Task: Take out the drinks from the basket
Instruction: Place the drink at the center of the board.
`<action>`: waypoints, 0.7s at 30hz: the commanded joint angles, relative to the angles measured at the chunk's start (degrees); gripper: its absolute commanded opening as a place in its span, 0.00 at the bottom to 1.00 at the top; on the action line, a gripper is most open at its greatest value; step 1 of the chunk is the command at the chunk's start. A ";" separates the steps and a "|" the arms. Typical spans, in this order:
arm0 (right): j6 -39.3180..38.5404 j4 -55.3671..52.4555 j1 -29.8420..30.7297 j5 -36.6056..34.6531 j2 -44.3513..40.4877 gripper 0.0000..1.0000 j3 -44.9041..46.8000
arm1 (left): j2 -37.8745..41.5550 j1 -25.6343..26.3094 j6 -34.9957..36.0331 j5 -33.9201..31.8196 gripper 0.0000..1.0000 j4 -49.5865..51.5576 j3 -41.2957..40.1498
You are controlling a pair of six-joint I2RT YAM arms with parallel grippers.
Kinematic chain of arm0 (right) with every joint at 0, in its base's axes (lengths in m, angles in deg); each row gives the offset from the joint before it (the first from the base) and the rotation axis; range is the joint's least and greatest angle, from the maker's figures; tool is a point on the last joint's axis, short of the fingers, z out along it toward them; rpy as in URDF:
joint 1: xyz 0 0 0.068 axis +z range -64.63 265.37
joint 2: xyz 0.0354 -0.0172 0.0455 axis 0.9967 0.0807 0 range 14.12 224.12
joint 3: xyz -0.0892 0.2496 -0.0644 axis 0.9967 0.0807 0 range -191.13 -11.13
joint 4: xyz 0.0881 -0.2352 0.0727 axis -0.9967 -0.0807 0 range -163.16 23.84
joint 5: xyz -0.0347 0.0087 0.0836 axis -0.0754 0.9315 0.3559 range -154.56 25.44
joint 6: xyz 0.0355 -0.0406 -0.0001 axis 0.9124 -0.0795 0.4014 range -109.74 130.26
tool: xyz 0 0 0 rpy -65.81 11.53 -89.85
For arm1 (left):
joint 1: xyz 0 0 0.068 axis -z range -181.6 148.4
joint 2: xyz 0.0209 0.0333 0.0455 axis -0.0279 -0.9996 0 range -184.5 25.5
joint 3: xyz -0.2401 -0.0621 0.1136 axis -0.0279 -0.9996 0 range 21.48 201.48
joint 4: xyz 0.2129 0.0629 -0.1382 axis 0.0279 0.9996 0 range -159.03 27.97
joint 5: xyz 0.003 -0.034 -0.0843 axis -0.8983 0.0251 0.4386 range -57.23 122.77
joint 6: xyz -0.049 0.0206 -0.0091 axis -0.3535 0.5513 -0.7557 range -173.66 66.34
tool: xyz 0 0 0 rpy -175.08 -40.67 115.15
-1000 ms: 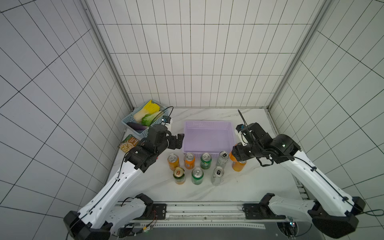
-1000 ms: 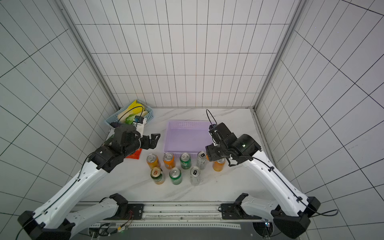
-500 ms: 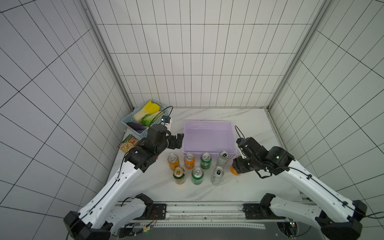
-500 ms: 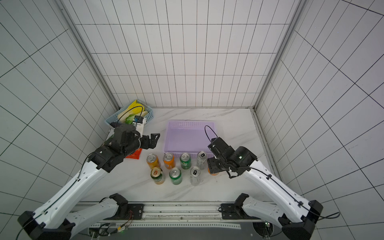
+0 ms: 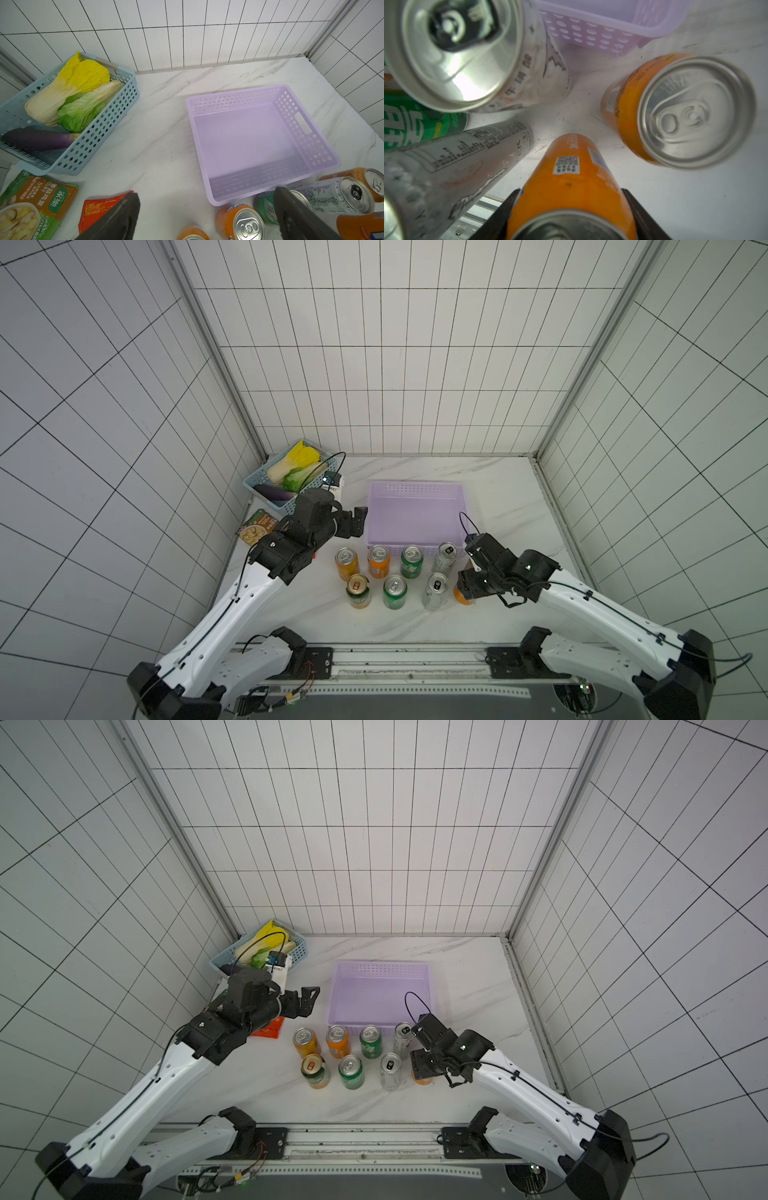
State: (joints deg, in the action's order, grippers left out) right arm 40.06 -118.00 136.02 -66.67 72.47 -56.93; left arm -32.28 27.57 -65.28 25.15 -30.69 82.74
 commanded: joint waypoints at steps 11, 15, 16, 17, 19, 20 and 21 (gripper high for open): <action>1.83 6.47 0.84 -0.09 -0.18 0.61 5.00 | 0.03 -0.32 -0.17 0.13 0.98 -1.08 -0.17; 2.09 6.66 0.93 0.00 -0.21 0.62 5.91 | -0.10 -0.33 -0.23 0.09 0.98 -1.07 -0.17; 2.12 6.58 0.94 0.00 -0.20 0.63 6.09 | -0.14 -0.29 -0.29 0.12 0.98 -1.15 -0.17; 2.17 6.57 0.94 0.02 -0.30 0.65 6.18 | -0.14 -0.34 -0.25 0.13 0.98 -1.19 -0.17; 2.19 6.36 1.02 0.00 -0.43 0.68 6.25 | -0.12 -0.33 -0.28 0.05 0.98 -1.24 -0.17; 2.12 6.16 1.03 0.00 -0.42 0.70 6.19 | -0.14 -0.30 -0.30 0.05 0.98 -1.26 -0.17; 1.97 5.86 1.03 0.09 -0.43 0.72 6.01 | -0.14 -0.28 -0.36 -0.01 0.98 -1.26 -0.17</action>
State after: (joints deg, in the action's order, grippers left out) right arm 41.44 -113.03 136.51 -66.67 72.60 -51.40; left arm -32.43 27.53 -65.28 25.13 -30.69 82.74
